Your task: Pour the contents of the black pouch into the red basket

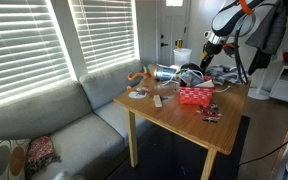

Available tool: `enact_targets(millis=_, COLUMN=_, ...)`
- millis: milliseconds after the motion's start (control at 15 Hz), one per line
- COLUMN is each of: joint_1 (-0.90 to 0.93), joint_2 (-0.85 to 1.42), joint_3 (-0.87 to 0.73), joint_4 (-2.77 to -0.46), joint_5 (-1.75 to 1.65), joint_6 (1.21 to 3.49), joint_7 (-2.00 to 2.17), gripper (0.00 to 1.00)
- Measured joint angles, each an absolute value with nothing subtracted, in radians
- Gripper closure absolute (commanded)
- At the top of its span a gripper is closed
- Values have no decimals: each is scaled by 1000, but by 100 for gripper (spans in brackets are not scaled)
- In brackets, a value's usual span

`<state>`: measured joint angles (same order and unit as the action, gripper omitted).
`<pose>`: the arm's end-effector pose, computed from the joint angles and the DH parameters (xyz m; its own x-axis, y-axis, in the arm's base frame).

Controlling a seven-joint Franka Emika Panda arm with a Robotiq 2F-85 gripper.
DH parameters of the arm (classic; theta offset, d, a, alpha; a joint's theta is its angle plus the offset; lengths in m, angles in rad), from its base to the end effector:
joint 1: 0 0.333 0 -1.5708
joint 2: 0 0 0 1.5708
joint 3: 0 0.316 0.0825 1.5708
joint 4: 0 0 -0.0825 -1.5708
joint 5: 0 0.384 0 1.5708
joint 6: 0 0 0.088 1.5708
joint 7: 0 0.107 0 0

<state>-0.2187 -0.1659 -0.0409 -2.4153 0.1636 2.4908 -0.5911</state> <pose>0.4742 -0.1270 0.3985 0.9419 0.2061 0.2652 0.2090 -0.9778 0.0173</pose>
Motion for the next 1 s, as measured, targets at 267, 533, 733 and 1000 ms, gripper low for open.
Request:
enact_targets(millis=267, joint_1=-144, joint_2=-221, joint_3=-70, joint_4=-2379, joint_5=161, joint_6=2376, joint_7=-548, gripper=10)
enact_targets(millis=533, joint_1=-107, joint_2=-303, joint_3=-77, joint_4=-2364, joint_5=135, joint_6=2269, joint_7=-494, gripper=0)
enact_targets(millis=733, joint_1=-89, joint_2=-367, joint_3=-76, joint_4=-2362, joint_5=96, joint_6=2152, joint_7=-444, gripper=0)
enact_targets(millis=1000, joint_1=-68, joint_2=-454, joint_3=-59, joint_4=-2362, joint_5=36, joint_6=1986, joint_7=-366, gripper=0)
